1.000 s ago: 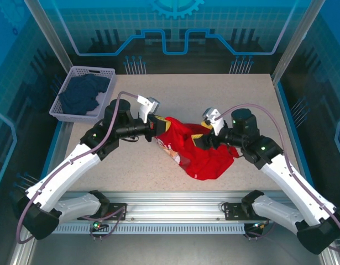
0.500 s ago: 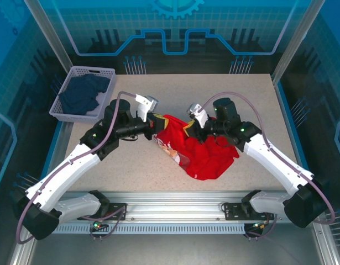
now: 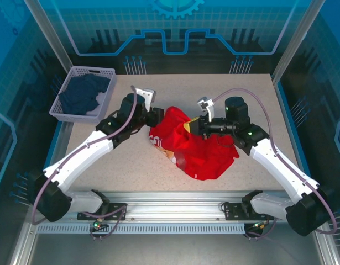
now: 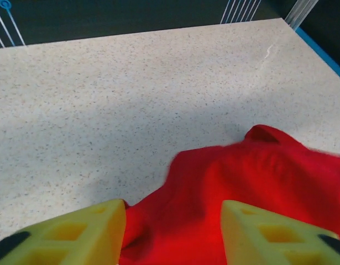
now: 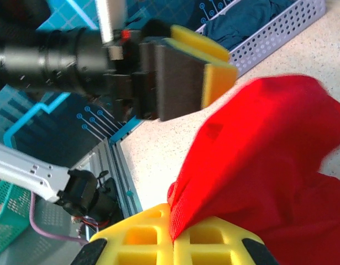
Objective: Fold the inside-out t-shirt
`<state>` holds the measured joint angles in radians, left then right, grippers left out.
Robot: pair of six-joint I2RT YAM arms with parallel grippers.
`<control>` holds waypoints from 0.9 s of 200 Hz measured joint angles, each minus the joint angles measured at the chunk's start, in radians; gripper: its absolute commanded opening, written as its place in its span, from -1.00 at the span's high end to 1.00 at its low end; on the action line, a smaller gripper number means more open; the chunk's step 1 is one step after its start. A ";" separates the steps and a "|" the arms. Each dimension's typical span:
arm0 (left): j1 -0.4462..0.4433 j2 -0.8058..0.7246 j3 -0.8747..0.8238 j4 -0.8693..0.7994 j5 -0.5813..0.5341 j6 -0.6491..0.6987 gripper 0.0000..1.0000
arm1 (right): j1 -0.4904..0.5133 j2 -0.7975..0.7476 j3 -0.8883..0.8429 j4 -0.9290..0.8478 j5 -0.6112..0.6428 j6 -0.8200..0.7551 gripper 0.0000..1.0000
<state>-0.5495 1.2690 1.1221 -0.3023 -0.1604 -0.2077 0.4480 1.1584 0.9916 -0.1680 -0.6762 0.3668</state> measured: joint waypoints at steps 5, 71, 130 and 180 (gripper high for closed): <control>-0.001 -0.028 -0.024 0.003 0.002 -0.016 -0.26 | -0.001 0.007 0.000 0.008 0.002 0.014 1.00; -0.043 -0.221 -0.232 0.172 0.336 -0.192 -0.30 | -0.017 0.046 -0.009 0.062 0.014 0.105 1.00; -0.085 0.002 -0.203 0.214 0.473 -0.190 1.00 | -0.089 0.037 -0.008 0.061 -0.006 0.117 1.00; -0.085 0.006 -0.251 0.255 0.435 -0.175 0.96 | -0.203 0.031 0.081 0.009 -0.119 0.126 1.00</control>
<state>-0.6342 1.2751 0.8715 -0.0475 0.2741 -0.3824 0.2455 1.1896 1.0729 -0.1593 -0.7948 0.4927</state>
